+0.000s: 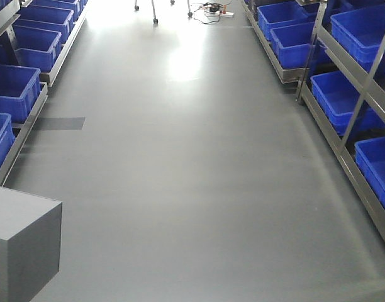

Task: Sort gray base to blue bin
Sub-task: 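Drive down the aisle between blue-bin shelves toward the window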

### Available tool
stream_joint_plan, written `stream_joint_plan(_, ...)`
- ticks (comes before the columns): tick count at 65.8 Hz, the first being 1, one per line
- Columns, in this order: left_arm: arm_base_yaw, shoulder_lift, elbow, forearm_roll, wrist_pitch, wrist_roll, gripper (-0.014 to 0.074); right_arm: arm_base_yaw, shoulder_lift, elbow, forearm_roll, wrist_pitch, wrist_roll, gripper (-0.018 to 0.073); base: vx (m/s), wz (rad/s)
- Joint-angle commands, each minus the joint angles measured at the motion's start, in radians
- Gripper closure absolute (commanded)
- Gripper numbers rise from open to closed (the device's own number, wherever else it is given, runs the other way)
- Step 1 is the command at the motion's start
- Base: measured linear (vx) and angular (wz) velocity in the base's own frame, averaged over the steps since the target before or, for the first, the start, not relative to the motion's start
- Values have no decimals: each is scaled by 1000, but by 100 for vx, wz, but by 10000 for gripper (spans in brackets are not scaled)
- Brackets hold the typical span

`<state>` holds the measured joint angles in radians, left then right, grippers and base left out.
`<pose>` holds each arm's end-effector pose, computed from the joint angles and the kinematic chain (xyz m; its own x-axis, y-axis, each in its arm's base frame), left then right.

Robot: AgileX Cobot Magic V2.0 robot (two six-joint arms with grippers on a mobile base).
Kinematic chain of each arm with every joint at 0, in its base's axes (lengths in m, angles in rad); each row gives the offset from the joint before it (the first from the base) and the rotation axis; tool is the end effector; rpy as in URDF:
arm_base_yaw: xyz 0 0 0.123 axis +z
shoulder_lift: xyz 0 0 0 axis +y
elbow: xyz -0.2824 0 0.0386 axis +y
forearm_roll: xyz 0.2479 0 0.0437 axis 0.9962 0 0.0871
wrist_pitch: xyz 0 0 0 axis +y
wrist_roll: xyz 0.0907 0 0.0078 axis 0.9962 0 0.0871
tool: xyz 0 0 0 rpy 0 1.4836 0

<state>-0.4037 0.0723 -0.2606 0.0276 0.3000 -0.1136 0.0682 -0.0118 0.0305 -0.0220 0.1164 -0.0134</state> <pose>0.0439 -0.0180 0.2689 -0.0559 -0.0708 -0.9959 0.3819 0.9201 -0.0869 0.0566 0.0036 0.1928 -0.0454 -0.0384 -0.9982 -0.0672 0.9971 -0.0353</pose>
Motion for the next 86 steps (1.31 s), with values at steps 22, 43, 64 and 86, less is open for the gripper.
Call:
stream_joint_plan(22, -6, 9, -29, -6, -108, -6, 602, -5, -11, 14, -11, -78, -5, 568, 35, 3)
stream_joint_plan(43, -6, 9, -29, -6, -108, -6, 602, -5, -11, 14, -11, -78, -5, 568, 37, -2)
stream_joint_plan(64, -6, 9, -29, -6, -108, -6, 602, -5, -11, 14, -11, -78, -5, 568, 37, 1)
stream_joint_plan(86, -6, 9, -29, -6, -108, -6, 602, -5, -11, 14, -11, -78, -5, 568, 38, 6)
